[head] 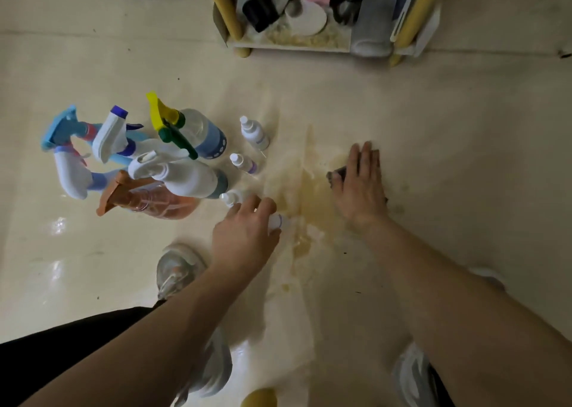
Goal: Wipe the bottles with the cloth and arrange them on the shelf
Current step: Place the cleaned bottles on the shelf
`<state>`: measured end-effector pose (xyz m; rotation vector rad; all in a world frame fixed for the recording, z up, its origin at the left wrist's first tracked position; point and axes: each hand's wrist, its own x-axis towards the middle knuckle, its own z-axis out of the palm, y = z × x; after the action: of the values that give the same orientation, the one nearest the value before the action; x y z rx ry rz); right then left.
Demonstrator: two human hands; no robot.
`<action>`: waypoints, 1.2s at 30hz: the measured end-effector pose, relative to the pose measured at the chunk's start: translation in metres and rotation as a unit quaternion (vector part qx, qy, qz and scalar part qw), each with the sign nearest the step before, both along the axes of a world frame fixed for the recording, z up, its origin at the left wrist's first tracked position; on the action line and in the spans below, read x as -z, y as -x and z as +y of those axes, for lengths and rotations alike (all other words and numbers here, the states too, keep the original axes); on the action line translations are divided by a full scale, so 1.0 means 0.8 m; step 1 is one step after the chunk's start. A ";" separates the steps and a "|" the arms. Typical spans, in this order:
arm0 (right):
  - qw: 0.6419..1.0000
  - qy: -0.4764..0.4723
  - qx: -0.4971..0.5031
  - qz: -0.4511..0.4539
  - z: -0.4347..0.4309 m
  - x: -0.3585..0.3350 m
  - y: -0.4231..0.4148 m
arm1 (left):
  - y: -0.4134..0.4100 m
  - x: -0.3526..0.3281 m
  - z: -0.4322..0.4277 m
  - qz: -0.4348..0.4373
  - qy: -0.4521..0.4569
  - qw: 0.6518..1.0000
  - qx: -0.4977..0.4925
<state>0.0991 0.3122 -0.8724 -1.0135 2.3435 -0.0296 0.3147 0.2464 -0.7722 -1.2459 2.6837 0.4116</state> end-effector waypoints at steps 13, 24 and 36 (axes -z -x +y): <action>0.859 0.065 -0.497 0.102 0.112 0.028 -0.009 | -0.063 0.017 -0.019 0.023 -0.018 0.998 0.054; 0.986 0.008 -0.111 0.124 0.169 0.014 -0.101 | -0.054 0.021 0.003 0.004 -0.043 0.998 0.048; 0.957 0.065 -0.274 0.070 0.015 0.028 -0.045 | -0.091 0.009 -0.023 -0.008 -0.030 0.999 -0.042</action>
<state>0.1347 0.3245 -0.8950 -1.7492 2.1206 0.1088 0.3876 0.2279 -0.7793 -1.3416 2.5936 0.4877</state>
